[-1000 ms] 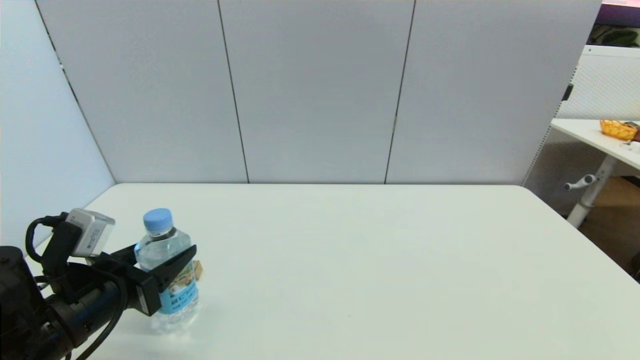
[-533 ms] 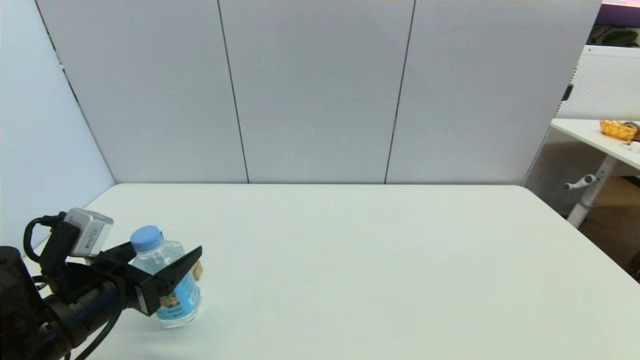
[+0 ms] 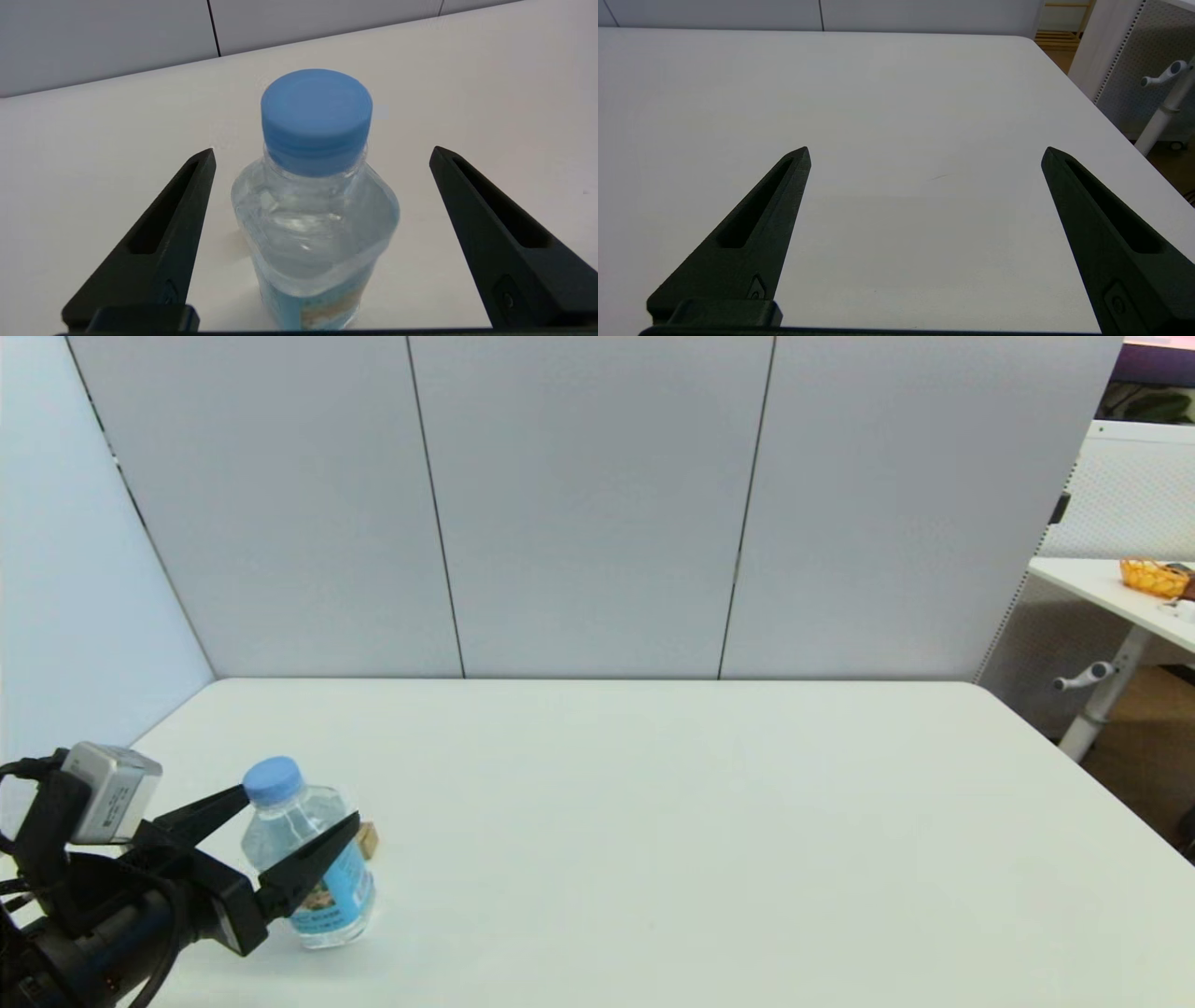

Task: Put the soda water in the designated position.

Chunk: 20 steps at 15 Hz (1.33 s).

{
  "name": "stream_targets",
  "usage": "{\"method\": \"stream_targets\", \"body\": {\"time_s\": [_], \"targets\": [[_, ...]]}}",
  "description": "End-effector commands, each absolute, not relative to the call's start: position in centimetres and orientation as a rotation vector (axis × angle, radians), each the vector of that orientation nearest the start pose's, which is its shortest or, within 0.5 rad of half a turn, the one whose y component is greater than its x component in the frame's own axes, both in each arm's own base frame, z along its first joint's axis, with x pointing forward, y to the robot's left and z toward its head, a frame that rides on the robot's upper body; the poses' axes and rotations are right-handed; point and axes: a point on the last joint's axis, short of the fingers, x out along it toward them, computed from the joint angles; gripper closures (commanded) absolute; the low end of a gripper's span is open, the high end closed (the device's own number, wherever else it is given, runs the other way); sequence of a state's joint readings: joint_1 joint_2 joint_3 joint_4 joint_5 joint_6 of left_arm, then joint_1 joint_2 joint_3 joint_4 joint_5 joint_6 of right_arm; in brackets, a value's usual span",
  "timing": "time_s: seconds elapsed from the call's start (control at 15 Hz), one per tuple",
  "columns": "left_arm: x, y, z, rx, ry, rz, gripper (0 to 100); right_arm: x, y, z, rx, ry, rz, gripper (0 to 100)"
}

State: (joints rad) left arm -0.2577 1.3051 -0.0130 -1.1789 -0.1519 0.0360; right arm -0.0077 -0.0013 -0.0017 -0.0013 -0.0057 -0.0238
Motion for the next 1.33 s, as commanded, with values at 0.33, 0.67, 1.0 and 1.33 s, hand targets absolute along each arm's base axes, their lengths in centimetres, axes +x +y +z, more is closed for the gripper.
{"method": "stream_targets", "body": {"time_s": [0.33,0.67,1.0,1.33], "targets": [[8.0,-2.5,15.1,-0.007,-0.055,-0.416,0,-2.3,0.0,7.6,-0.025,-0.004,-0.014,0],[4.9,-1.6,15.1,-0.034,-0.133,-0.409,0,-2.3,0.0,7.6,-0.025,-0.004,-0.014,0],[1.9,-0.7,14.6,-0.065,-0.225,-0.318,0,-2.3,0.0,7.6,-0.025,-0.004,-0.014,0],[0.8,-0.4,14.1,-0.023,-0.258,-0.22,0,-2.3,0.0,7.6,-0.025,-0.004,-0.014,0]]}}
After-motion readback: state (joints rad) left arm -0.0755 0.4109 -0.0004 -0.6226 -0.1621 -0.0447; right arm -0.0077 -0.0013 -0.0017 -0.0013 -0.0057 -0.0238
